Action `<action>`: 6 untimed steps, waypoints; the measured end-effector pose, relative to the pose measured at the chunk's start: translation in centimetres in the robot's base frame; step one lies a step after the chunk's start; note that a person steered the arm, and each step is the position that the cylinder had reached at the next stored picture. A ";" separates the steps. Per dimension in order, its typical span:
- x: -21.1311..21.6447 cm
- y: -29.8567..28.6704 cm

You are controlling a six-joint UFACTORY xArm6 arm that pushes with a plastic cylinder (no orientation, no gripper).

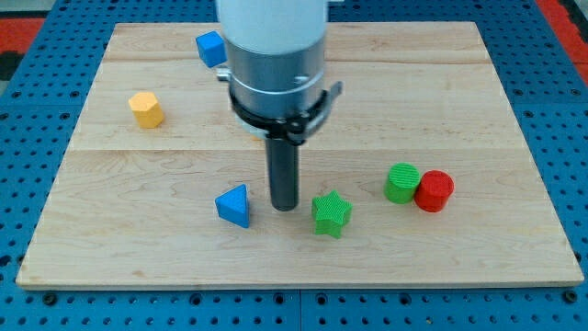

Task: Push the green star into the red circle

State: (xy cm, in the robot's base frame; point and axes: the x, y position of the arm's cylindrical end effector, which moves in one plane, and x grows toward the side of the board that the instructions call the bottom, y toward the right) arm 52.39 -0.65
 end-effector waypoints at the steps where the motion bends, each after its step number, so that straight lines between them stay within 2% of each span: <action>1: 0.4 0.3; 2: 1.6 0.6; 3: 2.2 3.8; 4: 2.5 10.6; 5: 2.7 9.5; 6: 6.3 6.8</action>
